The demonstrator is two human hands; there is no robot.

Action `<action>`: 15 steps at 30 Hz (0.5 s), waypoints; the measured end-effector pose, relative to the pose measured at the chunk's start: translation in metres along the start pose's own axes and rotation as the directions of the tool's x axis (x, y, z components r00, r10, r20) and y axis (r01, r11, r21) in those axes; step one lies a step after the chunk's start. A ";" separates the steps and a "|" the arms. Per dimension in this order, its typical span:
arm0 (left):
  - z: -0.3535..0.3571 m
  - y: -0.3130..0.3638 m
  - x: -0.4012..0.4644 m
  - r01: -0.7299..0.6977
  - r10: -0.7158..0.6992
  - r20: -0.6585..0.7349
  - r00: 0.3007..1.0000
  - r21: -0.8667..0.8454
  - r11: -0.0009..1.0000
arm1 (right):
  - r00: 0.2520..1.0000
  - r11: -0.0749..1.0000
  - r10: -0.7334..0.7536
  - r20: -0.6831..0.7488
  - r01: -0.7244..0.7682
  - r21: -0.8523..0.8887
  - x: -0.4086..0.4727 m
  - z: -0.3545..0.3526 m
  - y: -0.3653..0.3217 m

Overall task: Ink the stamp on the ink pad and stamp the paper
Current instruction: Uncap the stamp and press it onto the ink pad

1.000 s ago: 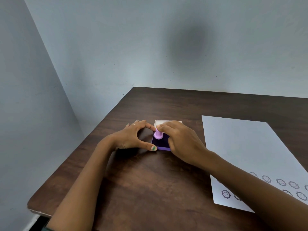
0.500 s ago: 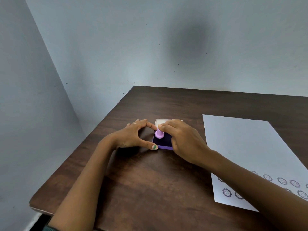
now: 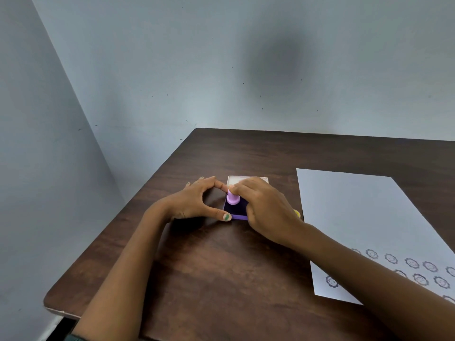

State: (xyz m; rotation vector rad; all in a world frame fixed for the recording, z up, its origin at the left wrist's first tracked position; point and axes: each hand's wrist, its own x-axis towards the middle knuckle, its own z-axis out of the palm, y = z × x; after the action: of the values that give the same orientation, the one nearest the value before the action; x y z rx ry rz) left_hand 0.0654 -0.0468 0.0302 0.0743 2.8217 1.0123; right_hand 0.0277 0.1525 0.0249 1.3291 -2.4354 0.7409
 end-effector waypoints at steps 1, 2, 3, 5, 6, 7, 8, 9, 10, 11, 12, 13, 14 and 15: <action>0.000 0.000 0.000 -0.002 0.002 0.001 1.000 -0.001 1.000 | 1.000 1.000 -0.001 0.000 0.001 0.004 -0.002 -0.001 0.002; 0.000 0.000 0.000 -0.002 0.002 0.001 1.000 -0.001 1.000 | 1.000 1.000 0.004 -0.001 -0.004 0.007 -0.004 -0.003 0.004; 0.000 0.000 0.000 -0.002 0.002 0.001 1.000 -0.001 1.000 | 1.000 1.000 0.011 -0.004 -0.011 0.010 -0.004 -0.005 0.006; 0.000 0.000 0.000 0.001 -0.001 0.001 1.000 -0.005 1.000 | 1.000 1.000 0.014 -0.010 -0.014 0.008 0.000 -0.004 0.005; 0.000 0.000 -0.001 0.006 -0.006 -0.001 1.000 -0.004 1.000 | 1.000 1.000 0.012 -0.013 -0.012 0.000 0.002 -0.002 0.002; 0.000 0.001 -0.001 0.014 -0.014 -0.004 1.000 0.001 1.000 | 1.000 1.000 0.009 -0.017 -0.009 -0.010 0.003 0.000 0.000; 0.000 0.001 -0.001 0.022 -0.022 -0.008 1.000 0.007 1.000 | 1.000 1.000 0.005 -0.019 -0.005 -0.017 0.003 0.002 -0.001; 0.001 0.001 -0.001 0.027 -0.027 -0.011 1.000 0.011 1.000 | 1.000 1.000 0.002 -0.020 -0.002 -0.018 0.001 0.002 -0.001; 0.001 0.002 -0.001 0.024 -0.023 -0.010 1.000 0.012 1.000 | 1.000 1.000 0.006 -0.021 -0.006 -0.015 -0.001 0.002 0.000; 0.001 0.002 -0.001 0.014 -0.014 -0.008 1.000 0.010 1.000 | 0.999 1.000 0.016 -0.028 -0.017 -0.009 -0.002 0.001 0.002; 0.001 0.002 -0.001 0.006 -0.006 -0.005 1.000 0.005 1.000 | 0.999 1.000 0.027 -0.037 -0.027 -0.003 -0.001 0.000 0.004; 0.001 0.002 -0.001 0.003 -0.003 -0.004 1.000 0.000 1.000 | 0.998 0.999 0.033 -0.047 -0.033 0.002 0.000 0.001 0.005; 0.001 0.002 -0.001 0.005 -0.005 -0.004 1.000 -0.001 1.000 | 0.998 0.999 0.032 -0.053 -0.032 0.002 0.002 0.003 0.004; 0.001 0.001 -0.001 0.008 -0.008 -0.004 1.000 0.001 1.000 | 0.998 1.000 0.027 -0.059 -0.027 -0.002 0.004 0.005 0.004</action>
State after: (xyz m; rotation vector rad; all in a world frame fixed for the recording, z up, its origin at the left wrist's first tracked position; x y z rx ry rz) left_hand 0.0662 -0.0454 0.0304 0.0616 2.8241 1.0105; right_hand 0.0226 0.1490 0.0216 1.2575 -2.4112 0.7718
